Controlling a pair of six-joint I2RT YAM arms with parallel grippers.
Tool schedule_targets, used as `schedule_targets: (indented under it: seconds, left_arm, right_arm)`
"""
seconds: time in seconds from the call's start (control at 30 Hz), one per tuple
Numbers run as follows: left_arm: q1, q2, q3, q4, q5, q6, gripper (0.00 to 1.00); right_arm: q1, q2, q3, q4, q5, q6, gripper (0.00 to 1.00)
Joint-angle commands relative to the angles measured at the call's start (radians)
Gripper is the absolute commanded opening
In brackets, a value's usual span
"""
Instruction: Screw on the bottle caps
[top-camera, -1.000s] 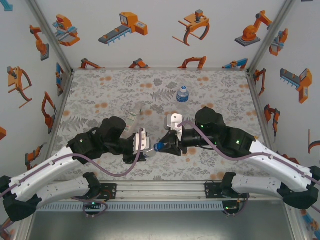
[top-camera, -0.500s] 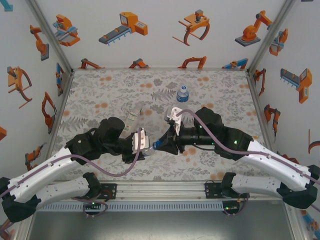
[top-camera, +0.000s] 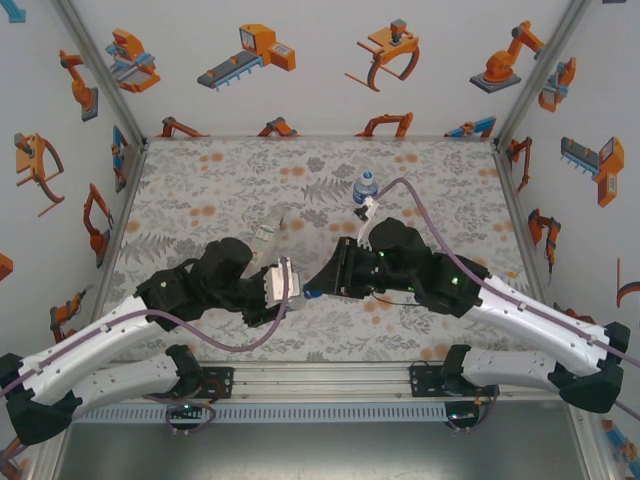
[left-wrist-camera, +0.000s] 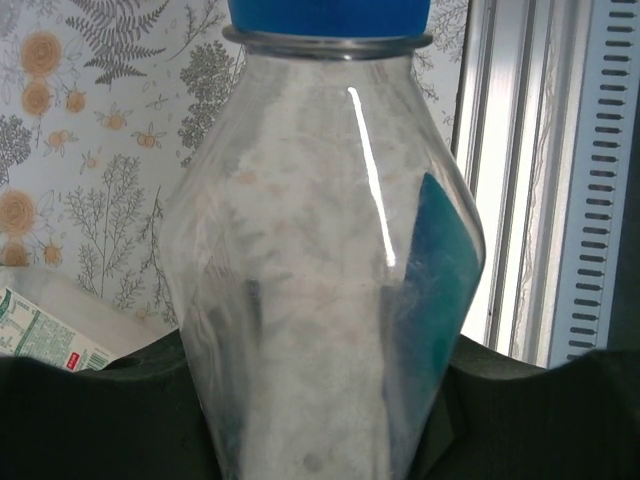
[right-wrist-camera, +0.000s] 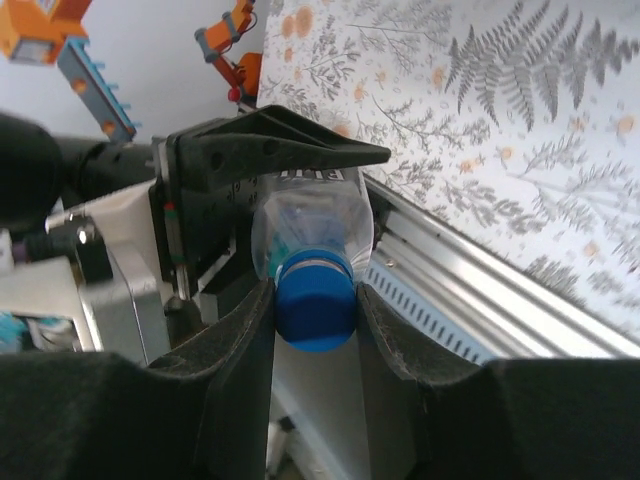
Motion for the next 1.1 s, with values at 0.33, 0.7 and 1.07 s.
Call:
schedule_targets:
  seconds: [0.33,0.7,1.07]
  left_arm:
    - [-0.009,0.002,0.0,0.188,0.077,0.014,0.0]
    - [-0.009,-0.004,-0.006,0.174,0.106,0.002,0.0]
    - [-0.009,0.0,0.018,0.145,0.163,0.001,0.0]
  right_arm:
    - [0.012,-0.01,0.063,-0.049,0.119,0.026,0.58]
    - [0.005,-0.118,0.12,0.037,0.17,-0.614,0.7]
    - [0.004,-0.157,0.049,0.069,-0.32,-1.453,0.59]
